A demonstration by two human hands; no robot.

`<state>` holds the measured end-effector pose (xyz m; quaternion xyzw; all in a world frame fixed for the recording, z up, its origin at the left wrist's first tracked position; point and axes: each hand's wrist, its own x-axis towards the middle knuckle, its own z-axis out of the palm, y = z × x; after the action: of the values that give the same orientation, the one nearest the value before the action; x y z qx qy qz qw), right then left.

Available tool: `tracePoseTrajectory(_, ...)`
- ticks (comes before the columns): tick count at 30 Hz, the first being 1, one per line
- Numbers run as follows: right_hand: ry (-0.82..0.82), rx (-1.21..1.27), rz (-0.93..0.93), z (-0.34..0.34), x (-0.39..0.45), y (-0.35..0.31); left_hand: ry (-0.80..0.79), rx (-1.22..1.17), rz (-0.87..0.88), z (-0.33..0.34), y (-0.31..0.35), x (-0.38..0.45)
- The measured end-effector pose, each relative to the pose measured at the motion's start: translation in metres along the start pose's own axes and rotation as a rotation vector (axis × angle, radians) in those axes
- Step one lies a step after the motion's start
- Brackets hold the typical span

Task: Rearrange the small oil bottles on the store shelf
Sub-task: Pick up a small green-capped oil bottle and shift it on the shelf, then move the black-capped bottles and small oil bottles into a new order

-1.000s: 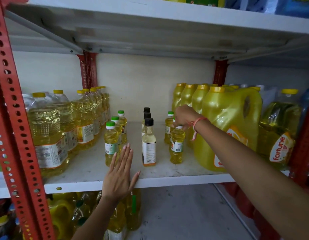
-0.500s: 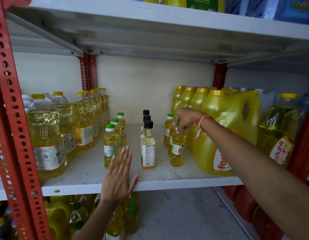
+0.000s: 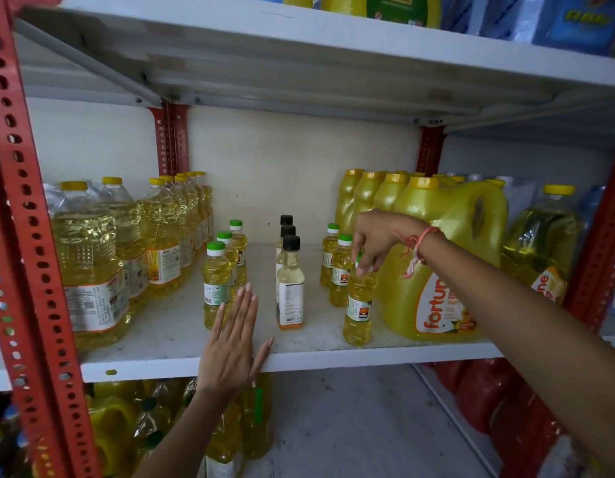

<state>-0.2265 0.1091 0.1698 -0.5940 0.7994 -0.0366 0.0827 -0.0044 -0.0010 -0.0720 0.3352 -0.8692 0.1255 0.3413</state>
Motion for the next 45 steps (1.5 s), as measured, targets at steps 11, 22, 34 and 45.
tracePoseTrajectory(11, -0.021, 0.055, 0.056, -0.001, -0.003, 0.005, 0.01, -0.02, 0.024, -0.002, -0.001, 0.0)
tracePoseTrajectory(22, 0.239, -0.05, -0.091, 0.006, 0.018, -0.047, 0.099, -0.029, -0.06, -0.02, -0.043, 0.002)
tracePoseTrajectory(34, 0.351, -0.16, -0.084, 0.029, 0.059, -0.103, 0.097, -0.018, -0.068, -0.015, -0.047, -0.003)
tracePoseTrajectory(45, 0.14, -0.089, -0.097, 0.012, 0.056, -0.106, 0.109, -0.024, -0.054, -0.013, -0.049, -0.003)
